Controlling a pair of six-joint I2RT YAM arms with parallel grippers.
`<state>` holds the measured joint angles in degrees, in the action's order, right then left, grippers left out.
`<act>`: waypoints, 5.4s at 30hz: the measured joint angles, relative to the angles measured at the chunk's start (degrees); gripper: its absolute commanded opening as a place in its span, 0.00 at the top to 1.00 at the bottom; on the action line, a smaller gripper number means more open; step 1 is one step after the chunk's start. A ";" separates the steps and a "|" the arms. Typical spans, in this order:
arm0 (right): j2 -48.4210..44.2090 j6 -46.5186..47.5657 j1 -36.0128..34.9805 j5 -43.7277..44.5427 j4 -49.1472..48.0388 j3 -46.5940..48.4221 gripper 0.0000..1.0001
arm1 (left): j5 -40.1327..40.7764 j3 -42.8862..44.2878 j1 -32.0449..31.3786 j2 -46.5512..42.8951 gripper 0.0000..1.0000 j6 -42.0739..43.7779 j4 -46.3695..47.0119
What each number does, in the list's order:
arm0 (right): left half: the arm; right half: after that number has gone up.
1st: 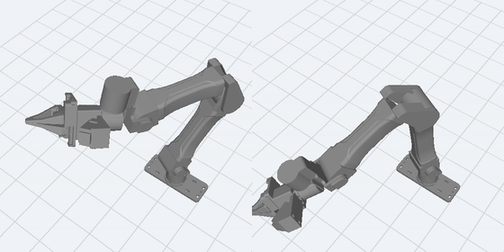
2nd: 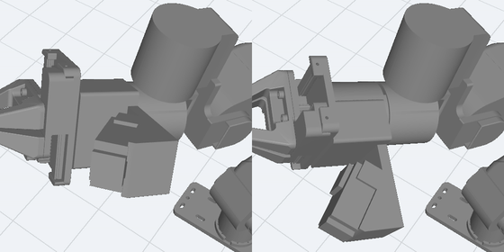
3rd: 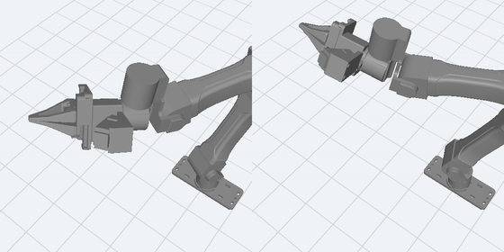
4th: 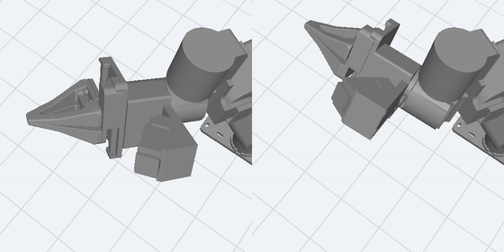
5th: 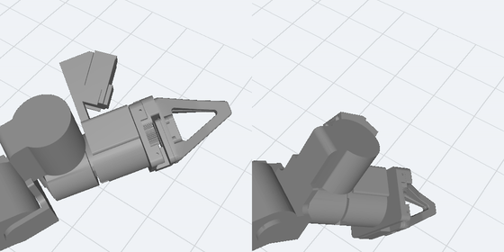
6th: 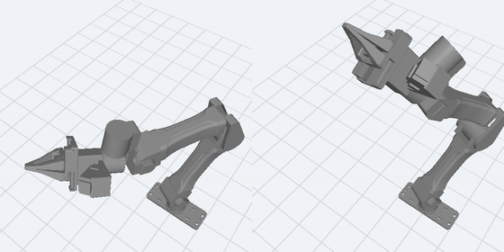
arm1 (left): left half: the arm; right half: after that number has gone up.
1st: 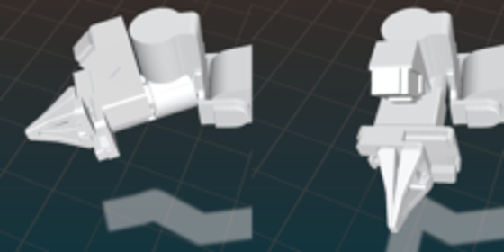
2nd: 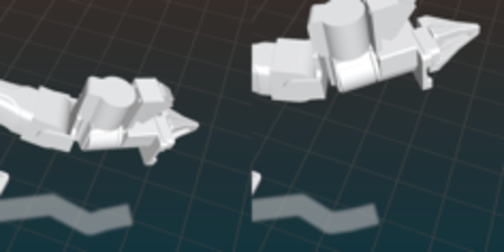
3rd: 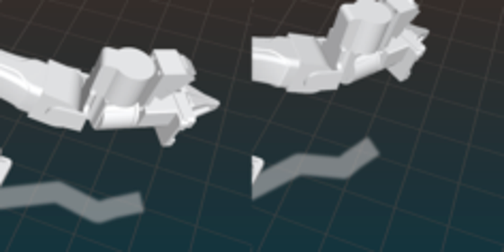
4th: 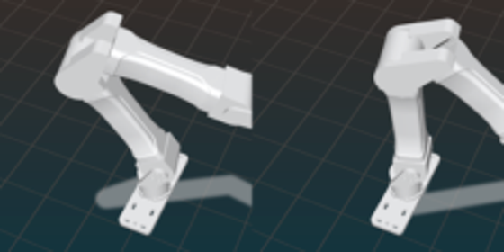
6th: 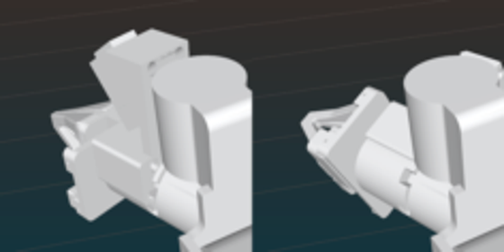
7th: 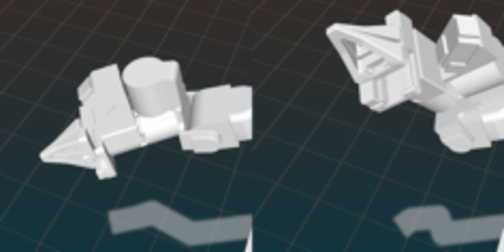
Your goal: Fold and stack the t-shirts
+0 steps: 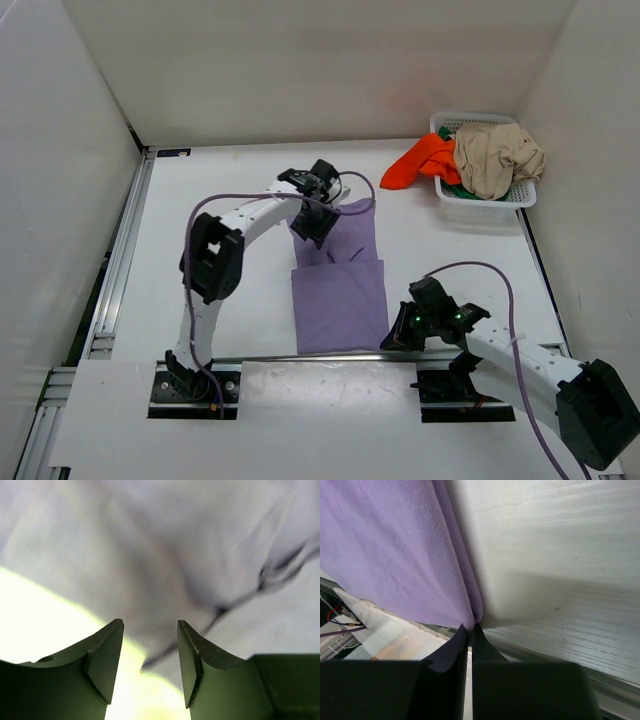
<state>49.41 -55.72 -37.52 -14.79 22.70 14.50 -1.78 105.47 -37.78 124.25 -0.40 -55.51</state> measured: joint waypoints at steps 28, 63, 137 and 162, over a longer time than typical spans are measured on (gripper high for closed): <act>10.19 2.12 -0.44 -1.22 -2.29 4.72 1.00 | -10.67 -58.86 -7.13 -56.98 0.11 0.39 13.55; 7.85 0.33 -0.85 3.72 -2.23 5.53 1.00 | -35.15 -64.17 -6.19 -32.57 0.90 -2.23 28.15; 70.88 18.60 25.55 -0.55 9.66 86.82 0.92 | -19.23 14.03 29.35 6.84 0.53 -0.13 5.79; 83.21 12.79 19.82 2.25 8.31 92.76 1.00 | -12.39 24.15 18.86 18.71 0.39 0.00 9.07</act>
<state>132.62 -42.94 -17.69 -12.53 31.00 107.26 -14.17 129.62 -18.92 142.96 -0.40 -46.44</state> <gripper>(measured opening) 0.001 0.574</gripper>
